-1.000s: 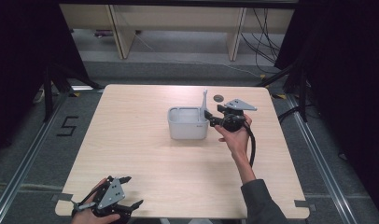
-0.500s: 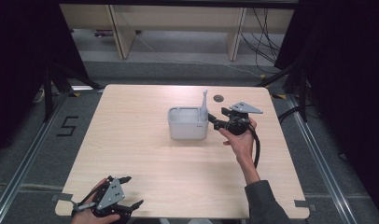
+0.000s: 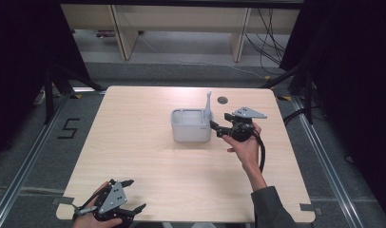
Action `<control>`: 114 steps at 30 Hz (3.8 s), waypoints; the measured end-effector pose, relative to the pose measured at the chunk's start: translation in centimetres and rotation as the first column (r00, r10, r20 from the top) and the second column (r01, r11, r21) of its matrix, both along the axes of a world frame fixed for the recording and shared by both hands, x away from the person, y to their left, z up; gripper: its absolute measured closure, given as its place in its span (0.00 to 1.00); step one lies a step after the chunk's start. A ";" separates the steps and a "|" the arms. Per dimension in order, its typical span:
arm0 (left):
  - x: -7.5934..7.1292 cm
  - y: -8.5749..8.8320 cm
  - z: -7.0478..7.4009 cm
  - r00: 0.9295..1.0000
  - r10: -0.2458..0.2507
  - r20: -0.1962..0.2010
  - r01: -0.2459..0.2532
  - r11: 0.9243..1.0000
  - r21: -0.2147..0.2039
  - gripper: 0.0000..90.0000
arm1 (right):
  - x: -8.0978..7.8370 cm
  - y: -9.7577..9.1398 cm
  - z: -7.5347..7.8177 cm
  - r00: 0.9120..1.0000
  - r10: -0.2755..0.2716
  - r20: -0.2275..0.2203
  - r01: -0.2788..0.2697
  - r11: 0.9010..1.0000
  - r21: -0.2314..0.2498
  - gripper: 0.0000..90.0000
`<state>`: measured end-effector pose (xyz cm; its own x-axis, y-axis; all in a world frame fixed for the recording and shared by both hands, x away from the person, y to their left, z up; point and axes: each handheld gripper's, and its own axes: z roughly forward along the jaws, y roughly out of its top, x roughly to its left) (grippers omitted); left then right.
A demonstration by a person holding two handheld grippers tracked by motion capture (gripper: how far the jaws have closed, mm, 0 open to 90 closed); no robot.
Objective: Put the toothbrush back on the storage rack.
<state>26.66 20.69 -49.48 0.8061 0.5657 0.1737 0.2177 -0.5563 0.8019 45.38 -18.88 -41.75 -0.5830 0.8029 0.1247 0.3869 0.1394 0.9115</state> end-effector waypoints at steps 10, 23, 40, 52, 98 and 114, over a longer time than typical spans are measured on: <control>0.1 0.1 0.1 1.000 -0.009 0.008 0.009 1.000 0.025 0.16 | -1.1 0.3 -0.1 0.999 0.034 -0.011 -0.034 0.999 -0.011 0.30; 0.1 0.1 0.1 1.000 -0.010 0.006 0.010 1.000 0.024 0.16 | -2.1 0.6 -0.6 0.998 0.062 -0.015 -0.063 0.998 -0.033 0.29; 0.1 0.1 0.1 1.000 -0.008 0.007 0.008 0.999 0.032 0.16 | -4.4 0.4 -1.3 0.996 0.086 -0.012 -0.086 0.992 -0.090 0.27; 0.1 0.1 0.1 1.000 -0.014 0.000 0.014 0.999 0.032 0.16 | -5.6 0.6 -1.8 0.994 0.107 -0.037 -0.110 0.990 -0.091 0.27; 0.1 0.1 0.0 1.000 -0.014 -0.001 0.014 0.999 0.040 0.16 | -10.6 0.1 -4.7 0.982 0.165 -0.094 -0.174 0.980 -0.096 0.24; 0.1 0.1 0.1 1.000 -0.015 -0.001 0.015 0.999 0.041 0.16 | -12.1 -0.4 -5.2 0.973 0.188 -0.135 -0.201 0.975 -0.091 0.23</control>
